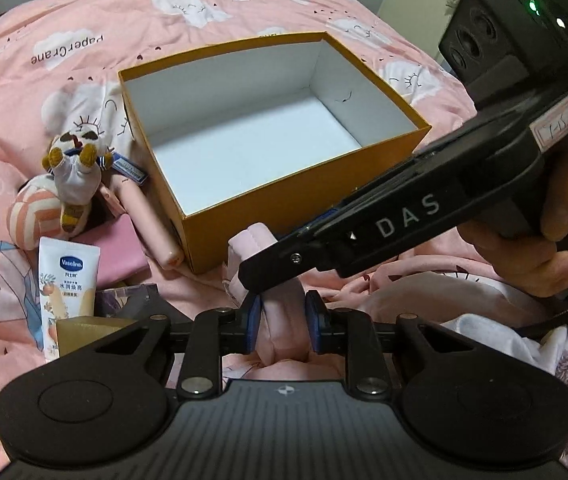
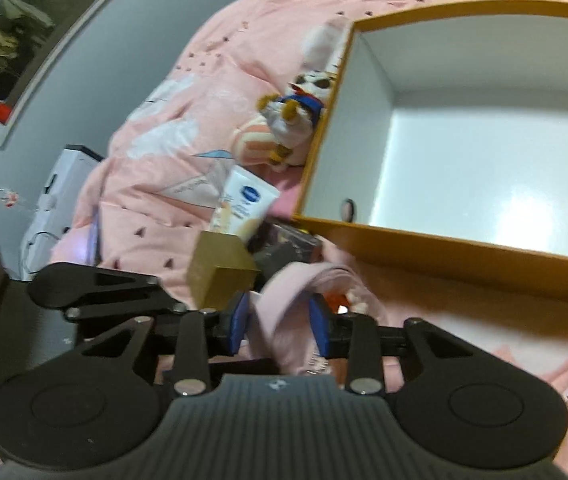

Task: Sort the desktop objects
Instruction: 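Grasp the pink white-rimmed case with the left gripper while the right gripper holds the pouch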

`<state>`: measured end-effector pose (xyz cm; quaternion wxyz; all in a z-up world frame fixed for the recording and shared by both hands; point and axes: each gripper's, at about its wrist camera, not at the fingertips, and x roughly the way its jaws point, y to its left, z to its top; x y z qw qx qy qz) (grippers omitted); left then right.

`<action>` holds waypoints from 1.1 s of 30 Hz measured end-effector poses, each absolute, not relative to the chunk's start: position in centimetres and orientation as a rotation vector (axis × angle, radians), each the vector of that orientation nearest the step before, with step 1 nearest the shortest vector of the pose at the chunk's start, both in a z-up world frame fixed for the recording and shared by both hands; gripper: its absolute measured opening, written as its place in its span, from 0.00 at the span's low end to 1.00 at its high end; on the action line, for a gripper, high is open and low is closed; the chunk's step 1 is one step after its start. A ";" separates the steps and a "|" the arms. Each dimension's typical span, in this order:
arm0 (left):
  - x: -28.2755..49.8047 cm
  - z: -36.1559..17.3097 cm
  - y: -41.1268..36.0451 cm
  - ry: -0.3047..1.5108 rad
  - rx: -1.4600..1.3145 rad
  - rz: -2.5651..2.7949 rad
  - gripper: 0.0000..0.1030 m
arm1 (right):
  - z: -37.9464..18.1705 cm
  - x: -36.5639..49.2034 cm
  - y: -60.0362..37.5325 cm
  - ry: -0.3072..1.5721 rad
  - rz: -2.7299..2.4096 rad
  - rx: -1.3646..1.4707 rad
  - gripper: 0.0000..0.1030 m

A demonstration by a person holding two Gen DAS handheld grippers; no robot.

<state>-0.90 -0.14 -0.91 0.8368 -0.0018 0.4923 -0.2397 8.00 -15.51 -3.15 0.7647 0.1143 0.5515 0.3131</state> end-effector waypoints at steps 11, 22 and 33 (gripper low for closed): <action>1.6 0.1 2.2 1.037 0.118 -0.368 0.27 | 0.1 5.4 -18.0 1.067 0.547 0.029 0.17; 8.5 -5.4 -0.9 1.170 0.442 -0.359 0.36 | -4.0 7.6 -19.7 1.153 0.498 0.040 0.17; 10.2 -11.4 -3.3 1.245 0.748 -0.306 0.36 | -5.6 9.6 -18.7 1.214 0.597 0.102 0.17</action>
